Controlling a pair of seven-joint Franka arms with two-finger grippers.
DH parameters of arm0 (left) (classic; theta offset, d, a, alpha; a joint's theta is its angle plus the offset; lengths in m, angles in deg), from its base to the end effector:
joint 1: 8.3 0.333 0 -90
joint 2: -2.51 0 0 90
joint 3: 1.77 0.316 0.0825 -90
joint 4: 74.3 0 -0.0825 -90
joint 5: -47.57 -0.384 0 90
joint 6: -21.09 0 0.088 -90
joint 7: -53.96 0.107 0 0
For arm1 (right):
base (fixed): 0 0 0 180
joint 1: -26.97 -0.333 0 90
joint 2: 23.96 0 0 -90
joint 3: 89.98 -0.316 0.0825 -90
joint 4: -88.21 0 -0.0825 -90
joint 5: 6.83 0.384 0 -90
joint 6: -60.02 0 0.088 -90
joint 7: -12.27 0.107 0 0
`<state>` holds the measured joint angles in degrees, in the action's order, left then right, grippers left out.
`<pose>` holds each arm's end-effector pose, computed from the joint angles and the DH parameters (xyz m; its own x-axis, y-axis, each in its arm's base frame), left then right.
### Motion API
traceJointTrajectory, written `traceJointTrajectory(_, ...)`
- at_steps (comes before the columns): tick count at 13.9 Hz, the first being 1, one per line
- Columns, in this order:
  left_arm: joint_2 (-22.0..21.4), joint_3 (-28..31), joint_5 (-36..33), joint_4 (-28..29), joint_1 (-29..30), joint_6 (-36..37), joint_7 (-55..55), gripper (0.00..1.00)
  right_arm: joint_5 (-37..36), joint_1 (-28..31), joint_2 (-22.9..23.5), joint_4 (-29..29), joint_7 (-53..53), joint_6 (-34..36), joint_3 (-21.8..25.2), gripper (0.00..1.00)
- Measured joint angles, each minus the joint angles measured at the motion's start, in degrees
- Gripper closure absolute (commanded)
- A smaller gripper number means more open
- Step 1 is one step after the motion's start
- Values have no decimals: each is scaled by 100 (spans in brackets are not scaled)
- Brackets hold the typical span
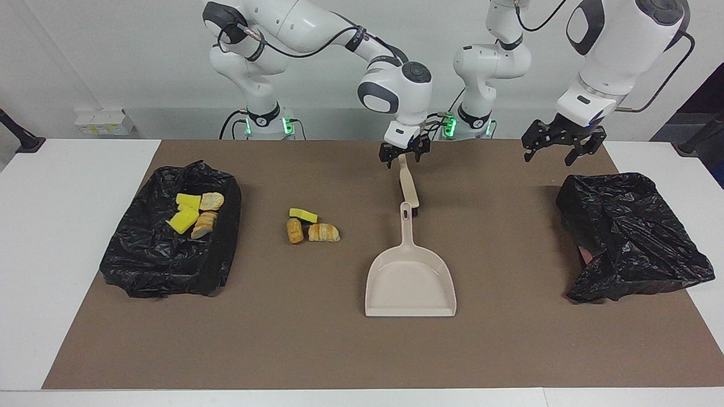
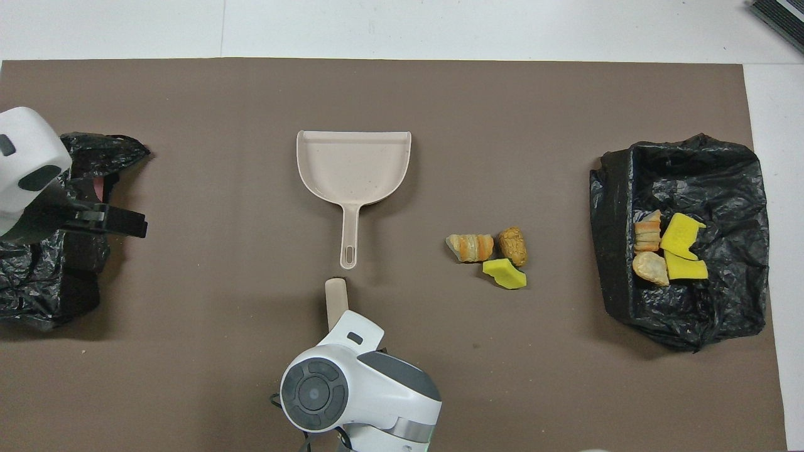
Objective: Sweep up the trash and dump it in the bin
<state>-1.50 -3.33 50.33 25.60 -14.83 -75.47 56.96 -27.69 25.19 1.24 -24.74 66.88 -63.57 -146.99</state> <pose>0.5338 -0.0810 0.5908 0.9823 -0.1868 0.0139 -0.1873 -0.9813 0.0453 0.3459 0.4859 0.3354 0.9677 0.2430 -0.0665 0.2418 -0.9700 -0.0259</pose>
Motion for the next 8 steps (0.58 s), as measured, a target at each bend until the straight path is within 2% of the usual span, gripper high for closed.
traceJointTrajectory(3,241,-25,3,104,-595,-480,-277,0,4,28,-40,-150,44,-41,-126,0)
traceJointTrajectory(4,307,-32,3,171,-758,-620,-326,0,6,49,-65,-203,44,-41,-192,3)
traceJointTrajectory(5,364,-36,3,250,-894,-749,-335,0,7,64,-85,-248,44,-41,-259,25)
traceJointTrajectory(7,530,-36,3,384,-1150,-1052,-399,0,8,68,-120,-288,45,-41,-301,77)
traceJointTrajectory(8,640,-34,3,422,-1274,-1210,-555,0,8,76,-133,-291,45,-41,-302,100)
